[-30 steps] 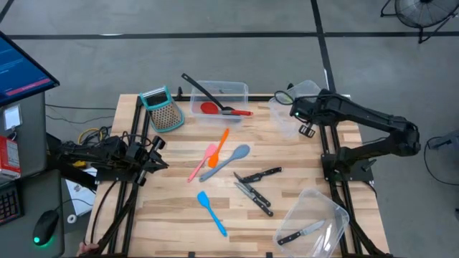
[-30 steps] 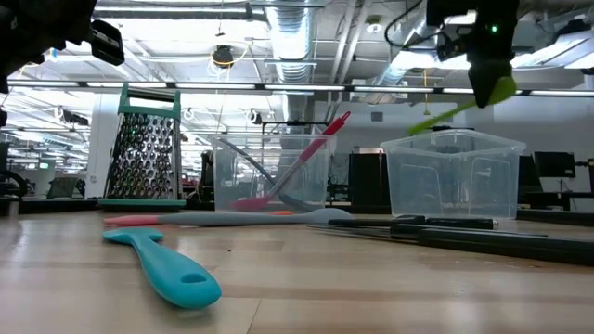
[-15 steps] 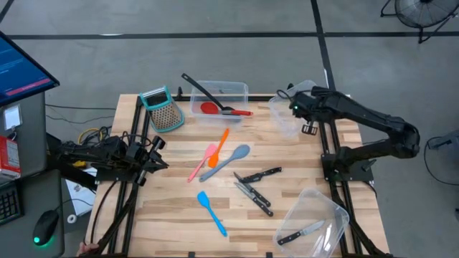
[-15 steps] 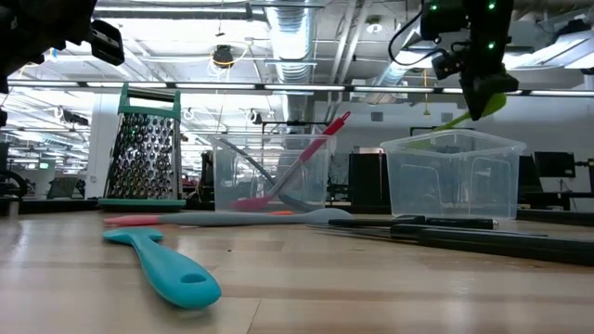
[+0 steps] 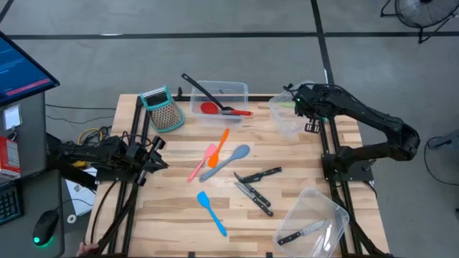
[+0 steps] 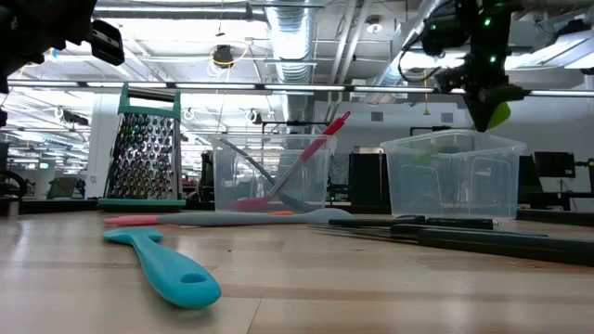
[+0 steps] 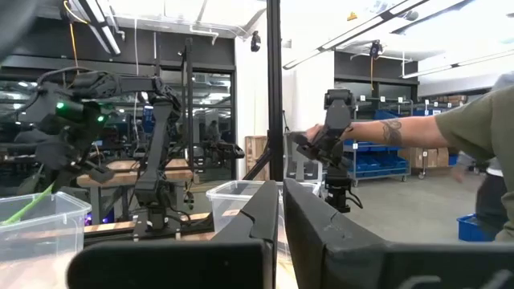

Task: Pick & Place Kitchen Items
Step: Put the green spatula into the top right transparent bin

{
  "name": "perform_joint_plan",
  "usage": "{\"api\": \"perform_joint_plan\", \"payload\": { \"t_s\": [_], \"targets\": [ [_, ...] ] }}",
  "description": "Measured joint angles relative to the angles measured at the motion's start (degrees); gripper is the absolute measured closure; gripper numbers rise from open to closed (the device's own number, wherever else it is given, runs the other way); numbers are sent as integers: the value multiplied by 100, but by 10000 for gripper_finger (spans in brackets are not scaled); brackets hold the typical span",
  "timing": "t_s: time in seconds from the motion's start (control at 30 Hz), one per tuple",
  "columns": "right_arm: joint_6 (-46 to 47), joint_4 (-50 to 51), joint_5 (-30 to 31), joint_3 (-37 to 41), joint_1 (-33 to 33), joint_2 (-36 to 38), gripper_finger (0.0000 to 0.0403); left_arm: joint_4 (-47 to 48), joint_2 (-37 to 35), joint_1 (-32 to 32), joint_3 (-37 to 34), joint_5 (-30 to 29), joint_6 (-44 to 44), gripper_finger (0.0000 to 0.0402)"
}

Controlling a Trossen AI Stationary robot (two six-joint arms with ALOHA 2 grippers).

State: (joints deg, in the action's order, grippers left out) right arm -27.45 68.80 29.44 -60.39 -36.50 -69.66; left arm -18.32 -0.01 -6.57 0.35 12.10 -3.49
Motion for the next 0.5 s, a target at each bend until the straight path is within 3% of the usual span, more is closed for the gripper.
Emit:
{"api": "perform_joint_plan", "payload": {
  "t_s": [0.5],
  "targets": [
    [-468,-156,-148,7,-622,-1069,390,2,0,0,1,-2,0,393]
  ]
}}
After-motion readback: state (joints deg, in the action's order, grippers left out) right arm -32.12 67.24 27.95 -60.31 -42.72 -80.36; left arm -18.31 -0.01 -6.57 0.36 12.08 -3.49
